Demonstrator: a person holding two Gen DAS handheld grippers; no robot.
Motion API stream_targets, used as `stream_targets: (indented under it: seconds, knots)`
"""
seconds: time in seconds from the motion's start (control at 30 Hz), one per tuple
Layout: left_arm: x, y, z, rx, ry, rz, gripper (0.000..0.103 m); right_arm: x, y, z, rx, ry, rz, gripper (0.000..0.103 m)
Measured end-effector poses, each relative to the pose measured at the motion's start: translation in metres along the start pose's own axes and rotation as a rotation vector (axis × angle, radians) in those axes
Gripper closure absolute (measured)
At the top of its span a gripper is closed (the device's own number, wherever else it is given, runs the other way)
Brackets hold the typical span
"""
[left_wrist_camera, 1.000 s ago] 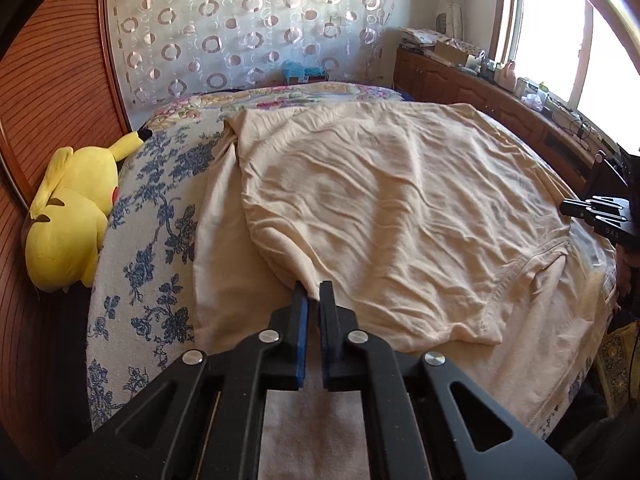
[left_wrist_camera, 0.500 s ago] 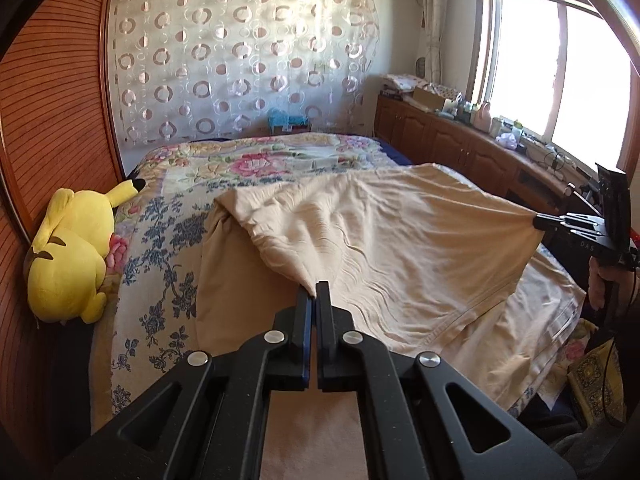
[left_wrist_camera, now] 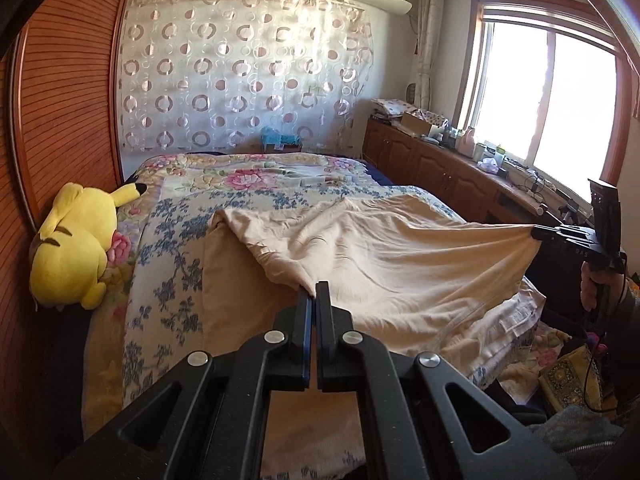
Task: Fold small clothes
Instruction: 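Grasp the shirt hem with the left gripper while the right gripper grasps it too, fold over, then open both grippers and release the folded shirt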
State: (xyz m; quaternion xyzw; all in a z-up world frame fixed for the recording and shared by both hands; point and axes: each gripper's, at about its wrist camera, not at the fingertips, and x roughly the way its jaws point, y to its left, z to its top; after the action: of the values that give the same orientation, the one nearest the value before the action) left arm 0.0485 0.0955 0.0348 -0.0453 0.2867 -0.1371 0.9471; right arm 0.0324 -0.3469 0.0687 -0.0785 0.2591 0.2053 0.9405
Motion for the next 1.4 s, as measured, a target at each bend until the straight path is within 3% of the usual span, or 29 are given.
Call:
stream_targets:
  seconds: [0.17,0.4,0.63,0.73,0.8,0.83,0.9,0.97,1.2,1.4]
  knots:
    - [-0.005,0.006,-0.021,-0.01,0.037,0.032,0.101,-0.01,-0.001,-0.013,0.021,0.036,0.005,0.1]
    - [0.035,0.015,-0.057,-0.008,0.198,0.088,0.101,0.029,-0.007,-0.038,0.084,0.164,0.019,0.1]
    - [0.038,0.022,-0.069,-0.039,0.231,0.089,0.1,0.039,-0.007,-0.04,0.085,0.185,0.004,0.1]
    - [0.036,0.021,-0.071,-0.036,0.223,0.098,0.08,0.037,-0.001,-0.039,0.077,0.189,-0.017,0.094]
    - [0.032,0.021,-0.072,-0.025,0.206,0.101,0.071,0.033,0.001,-0.049,0.077,0.185,-0.033,0.083]
    - [0.031,0.02,-0.071,-0.023,0.203,0.102,0.061,0.032,0.001,-0.05,0.081,0.18,-0.031,0.083]
    - [0.029,0.021,-0.071,-0.021,0.2,0.106,0.055,0.028,0.001,-0.051,0.086,0.169,-0.033,0.081]
    - [0.029,0.022,-0.072,-0.025,0.199,0.112,0.023,0.026,0.002,-0.05,0.08,0.155,-0.038,0.076]
    - [0.045,0.036,-0.083,-0.066,0.251,0.144,0.022,0.023,0.022,-0.044,0.04,0.101,-0.008,0.058]
    - [0.045,0.037,-0.087,-0.075,0.243,0.15,0.022,0.048,0.043,-0.033,0.021,0.092,0.028,0.056]
